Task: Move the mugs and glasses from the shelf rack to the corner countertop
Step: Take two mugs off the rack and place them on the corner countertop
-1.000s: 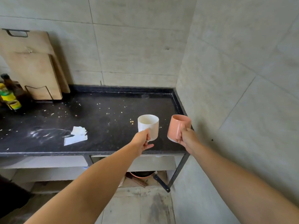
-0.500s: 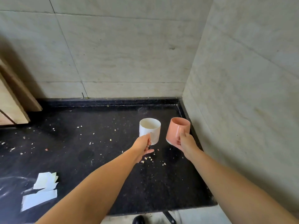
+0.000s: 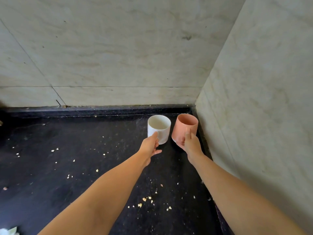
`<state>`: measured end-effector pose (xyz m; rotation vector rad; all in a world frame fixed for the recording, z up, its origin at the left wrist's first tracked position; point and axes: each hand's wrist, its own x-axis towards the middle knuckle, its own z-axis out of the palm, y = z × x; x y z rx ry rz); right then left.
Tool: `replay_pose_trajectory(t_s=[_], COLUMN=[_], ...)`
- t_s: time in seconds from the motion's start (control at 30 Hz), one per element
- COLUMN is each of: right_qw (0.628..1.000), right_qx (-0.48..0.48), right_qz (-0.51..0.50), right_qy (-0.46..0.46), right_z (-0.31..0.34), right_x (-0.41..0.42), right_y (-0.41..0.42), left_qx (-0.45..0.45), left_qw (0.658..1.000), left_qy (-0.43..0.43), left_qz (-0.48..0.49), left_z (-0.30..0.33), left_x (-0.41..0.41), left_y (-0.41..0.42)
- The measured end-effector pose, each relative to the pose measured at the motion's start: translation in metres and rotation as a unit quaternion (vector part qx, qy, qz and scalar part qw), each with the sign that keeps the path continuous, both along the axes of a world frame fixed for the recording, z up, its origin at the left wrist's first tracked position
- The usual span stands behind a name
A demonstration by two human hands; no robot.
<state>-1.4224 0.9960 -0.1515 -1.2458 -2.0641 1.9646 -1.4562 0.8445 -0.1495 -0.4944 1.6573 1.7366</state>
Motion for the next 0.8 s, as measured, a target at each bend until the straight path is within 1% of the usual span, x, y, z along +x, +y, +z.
replay_pose_trajectory(t_s=[0.17, 0.3, 0.47, 0.67, 0.8], right_qw=[0.999, 1.000, 0.999, 0.999, 0.999], right_qx=[-0.040, -0.011, -0.021, -0.008, 0.011], right_qz=[-0.010, -0.003, 0.021, 0.032, 0.050], right_qy=[0.021, 0.018, -0.016, -0.004, -0.016], right_z=[-0.011, -0.026, -0.041, -0.043, -0.040], right_x=[-0.026, -0.036, -0.044, -0.049, -0.049], right_y=[0.013, 0.018, 0.018, 0.019, 0.019], left_qx=[0.002, -0.006, -0.001, -0.014, -0.046], left_qw=[1.000, 1.000, 1.000, 0.999, 0.998], left_qy=[0.005, 0.010, 0.023, 0.027, 0.035], left_qz=[0.000, -0.007, -0.019, -0.024, -0.014], left_z=[-0.010, -0.019, -0.026, -0.039, -0.040], left_x=[-0.024, -0.039, -0.060, -0.071, -0.070], left_y=[0.021, 0.030, 0.033, 0.032, 0.035])
